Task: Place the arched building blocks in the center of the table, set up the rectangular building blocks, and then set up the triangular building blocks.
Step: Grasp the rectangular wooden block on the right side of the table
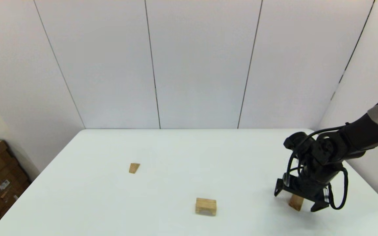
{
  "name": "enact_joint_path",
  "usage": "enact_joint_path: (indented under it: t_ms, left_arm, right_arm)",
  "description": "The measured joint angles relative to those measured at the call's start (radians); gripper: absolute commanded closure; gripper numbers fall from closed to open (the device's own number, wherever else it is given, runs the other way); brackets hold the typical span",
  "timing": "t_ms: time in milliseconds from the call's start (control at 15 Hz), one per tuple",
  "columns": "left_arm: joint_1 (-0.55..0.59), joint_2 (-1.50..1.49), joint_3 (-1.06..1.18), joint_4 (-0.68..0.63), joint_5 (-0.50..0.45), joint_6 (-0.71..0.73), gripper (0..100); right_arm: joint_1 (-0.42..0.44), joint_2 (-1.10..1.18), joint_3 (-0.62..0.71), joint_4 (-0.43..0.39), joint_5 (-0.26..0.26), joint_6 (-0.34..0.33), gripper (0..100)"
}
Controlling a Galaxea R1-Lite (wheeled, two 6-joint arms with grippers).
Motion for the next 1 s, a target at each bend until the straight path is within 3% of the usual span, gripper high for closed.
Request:
enact_joint_path:
  t_ms: [400,733,800,1000]
  left_arm:
    - [0.0,0.0,0.0,0.0,0.0,-0.001,0]
    - [0.0,0.0,0.0,0.0,0.0,0.0,0]
    - [0.0,0.0,0.0,0.0,0.0,0.0,0]
    - [0.0,0.0,0.0,0.0,0.0,-0.001,0]
  right_arm:
    - [-0.002,0.039,-0.049,0.015,-0.039,0.019,0]
    - [-0.003,0.047,-0.056,0.016,-0.042,0.019,0]
    - [-0.003,0.047,-0.056,0.016,-0.042,0.019,100]
    - [-0.003,0.047,-0.057,0.029,-0.042,0.019,100]
